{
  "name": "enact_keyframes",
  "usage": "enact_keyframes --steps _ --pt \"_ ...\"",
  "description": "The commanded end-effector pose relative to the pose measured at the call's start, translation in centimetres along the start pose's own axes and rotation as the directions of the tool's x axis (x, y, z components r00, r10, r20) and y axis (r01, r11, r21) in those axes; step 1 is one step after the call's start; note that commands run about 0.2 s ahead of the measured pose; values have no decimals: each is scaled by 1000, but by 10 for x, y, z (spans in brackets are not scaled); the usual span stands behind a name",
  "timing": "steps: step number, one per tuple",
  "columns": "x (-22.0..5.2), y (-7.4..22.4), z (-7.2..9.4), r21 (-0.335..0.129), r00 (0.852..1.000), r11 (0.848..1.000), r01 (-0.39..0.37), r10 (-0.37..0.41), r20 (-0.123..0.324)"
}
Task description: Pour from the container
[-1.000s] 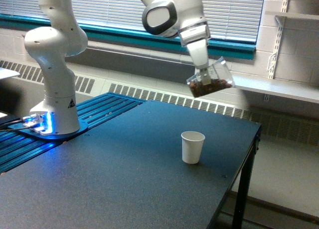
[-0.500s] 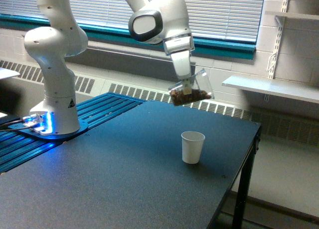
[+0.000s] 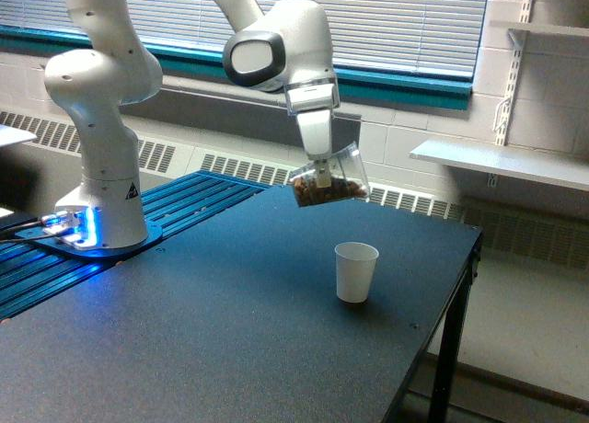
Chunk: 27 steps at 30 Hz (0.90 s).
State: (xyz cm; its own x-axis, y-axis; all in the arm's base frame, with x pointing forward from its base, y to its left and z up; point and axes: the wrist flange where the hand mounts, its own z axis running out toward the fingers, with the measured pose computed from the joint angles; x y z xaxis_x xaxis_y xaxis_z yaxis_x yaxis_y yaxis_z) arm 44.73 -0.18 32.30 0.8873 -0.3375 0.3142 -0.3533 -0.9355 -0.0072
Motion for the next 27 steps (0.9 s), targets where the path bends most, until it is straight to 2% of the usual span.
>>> enact_keyframes --steps 1,27 --pt "-11 -1 5 -13 1000 1000 -2 2 10" --pt "-30 -16 44 -108 995 993 52 -43 86"
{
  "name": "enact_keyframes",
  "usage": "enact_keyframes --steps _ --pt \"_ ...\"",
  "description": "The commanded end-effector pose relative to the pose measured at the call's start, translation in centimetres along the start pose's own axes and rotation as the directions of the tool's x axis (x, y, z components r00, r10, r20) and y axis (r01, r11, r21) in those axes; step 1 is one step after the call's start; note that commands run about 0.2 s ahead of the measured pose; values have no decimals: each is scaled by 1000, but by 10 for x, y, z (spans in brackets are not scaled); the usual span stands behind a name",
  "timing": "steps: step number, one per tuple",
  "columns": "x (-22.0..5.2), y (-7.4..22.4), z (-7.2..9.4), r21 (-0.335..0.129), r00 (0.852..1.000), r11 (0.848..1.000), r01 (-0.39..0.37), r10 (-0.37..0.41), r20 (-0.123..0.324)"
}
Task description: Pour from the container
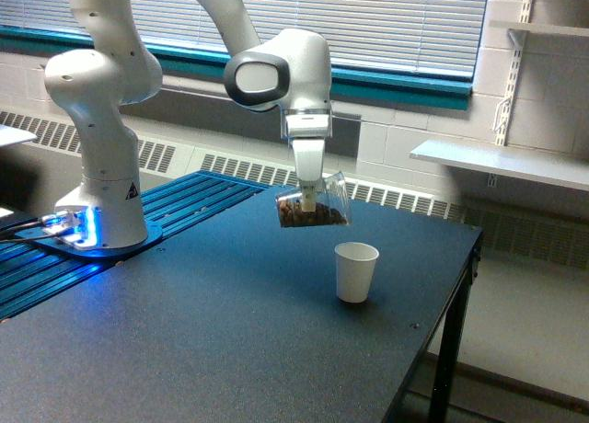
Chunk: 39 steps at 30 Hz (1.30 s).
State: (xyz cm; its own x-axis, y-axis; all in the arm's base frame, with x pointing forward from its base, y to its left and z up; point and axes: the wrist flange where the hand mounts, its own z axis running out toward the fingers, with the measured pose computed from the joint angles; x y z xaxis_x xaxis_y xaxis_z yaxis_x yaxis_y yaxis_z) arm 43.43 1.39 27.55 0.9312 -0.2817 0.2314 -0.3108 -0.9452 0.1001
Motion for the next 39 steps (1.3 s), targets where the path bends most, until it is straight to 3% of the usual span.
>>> enact_keyframes --steps 1,18,39 --pt "3 -8 4 -21 1000 1000 -22 22 6" --pt "12 -21 12 -95 1000 995 10 -8 19" --pt "18 -28 11 -185 994 977 109 -105 31"
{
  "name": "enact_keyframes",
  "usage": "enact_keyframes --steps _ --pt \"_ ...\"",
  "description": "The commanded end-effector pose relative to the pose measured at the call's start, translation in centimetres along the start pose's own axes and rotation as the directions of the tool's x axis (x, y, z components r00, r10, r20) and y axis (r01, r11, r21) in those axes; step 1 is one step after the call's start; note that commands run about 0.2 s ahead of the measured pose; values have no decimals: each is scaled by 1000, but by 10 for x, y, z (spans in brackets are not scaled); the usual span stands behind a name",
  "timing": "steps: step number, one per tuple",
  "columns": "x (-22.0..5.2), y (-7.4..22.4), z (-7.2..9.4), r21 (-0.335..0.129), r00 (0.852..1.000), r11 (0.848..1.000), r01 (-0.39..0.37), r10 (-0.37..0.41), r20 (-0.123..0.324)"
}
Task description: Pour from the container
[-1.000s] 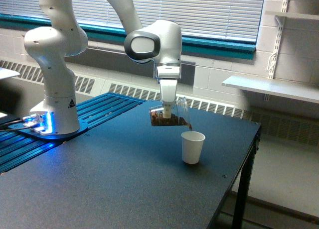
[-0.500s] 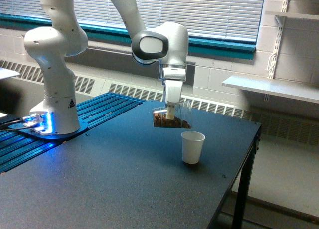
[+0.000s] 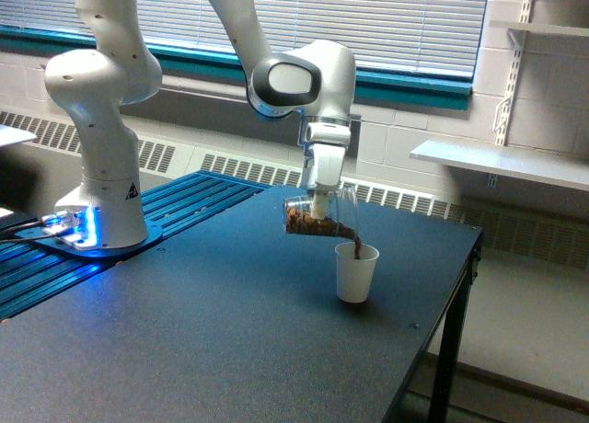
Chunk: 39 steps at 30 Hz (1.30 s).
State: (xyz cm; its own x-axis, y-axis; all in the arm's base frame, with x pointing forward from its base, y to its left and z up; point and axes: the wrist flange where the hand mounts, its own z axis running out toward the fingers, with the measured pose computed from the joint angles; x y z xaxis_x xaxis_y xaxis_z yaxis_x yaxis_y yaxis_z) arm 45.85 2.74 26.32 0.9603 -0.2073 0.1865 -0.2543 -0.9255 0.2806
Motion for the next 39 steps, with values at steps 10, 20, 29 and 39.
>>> enact_keyframes --steps 10,20,29,39 --pt "2 -7 -6 -48 999 997 52 -52 -6" --pt "2 -6 -8 -79 997 993 83 -83 2" --pt "2 -10 -8 -91 995 991 98 -98 7" --pt "5 -14 -10 -114 992 985 129 -128 16"
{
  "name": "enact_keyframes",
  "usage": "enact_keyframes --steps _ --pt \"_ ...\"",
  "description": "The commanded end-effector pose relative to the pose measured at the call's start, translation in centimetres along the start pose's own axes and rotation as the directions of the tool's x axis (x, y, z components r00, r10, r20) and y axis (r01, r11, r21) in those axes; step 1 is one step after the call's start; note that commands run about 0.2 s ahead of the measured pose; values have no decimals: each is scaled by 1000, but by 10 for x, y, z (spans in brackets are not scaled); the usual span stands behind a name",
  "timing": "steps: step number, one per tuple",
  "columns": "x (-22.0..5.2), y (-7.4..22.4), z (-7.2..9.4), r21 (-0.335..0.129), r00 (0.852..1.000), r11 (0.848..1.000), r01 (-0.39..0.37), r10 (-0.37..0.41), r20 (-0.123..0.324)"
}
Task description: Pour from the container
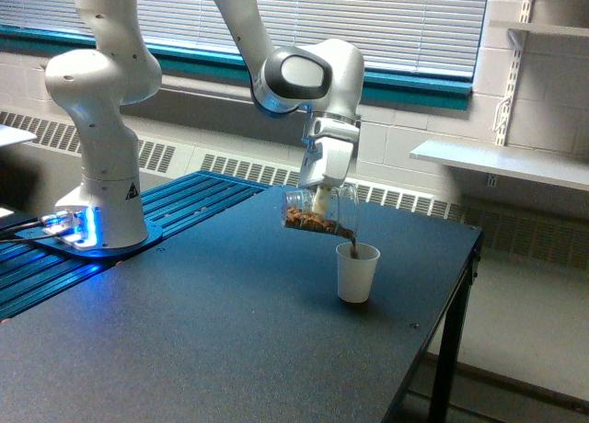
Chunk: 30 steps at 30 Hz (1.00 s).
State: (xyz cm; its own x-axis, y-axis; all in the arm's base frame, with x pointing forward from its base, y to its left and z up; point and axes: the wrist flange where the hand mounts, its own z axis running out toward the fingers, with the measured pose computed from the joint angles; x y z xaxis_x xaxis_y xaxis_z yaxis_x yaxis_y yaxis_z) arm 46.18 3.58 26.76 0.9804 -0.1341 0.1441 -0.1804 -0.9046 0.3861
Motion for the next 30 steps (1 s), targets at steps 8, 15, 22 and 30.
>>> enact_keyframes --steps 8,15,22,30 --pt "3 -7 -5 -41 998 997 67 -67 3" --pt "5 -6 -8 -63 996 994 93 -92 16" --pt "5 -6 -10 -77 994 992 104 -103 28" --pt "8 -5 -15 -101 989 984 144 -140 48"
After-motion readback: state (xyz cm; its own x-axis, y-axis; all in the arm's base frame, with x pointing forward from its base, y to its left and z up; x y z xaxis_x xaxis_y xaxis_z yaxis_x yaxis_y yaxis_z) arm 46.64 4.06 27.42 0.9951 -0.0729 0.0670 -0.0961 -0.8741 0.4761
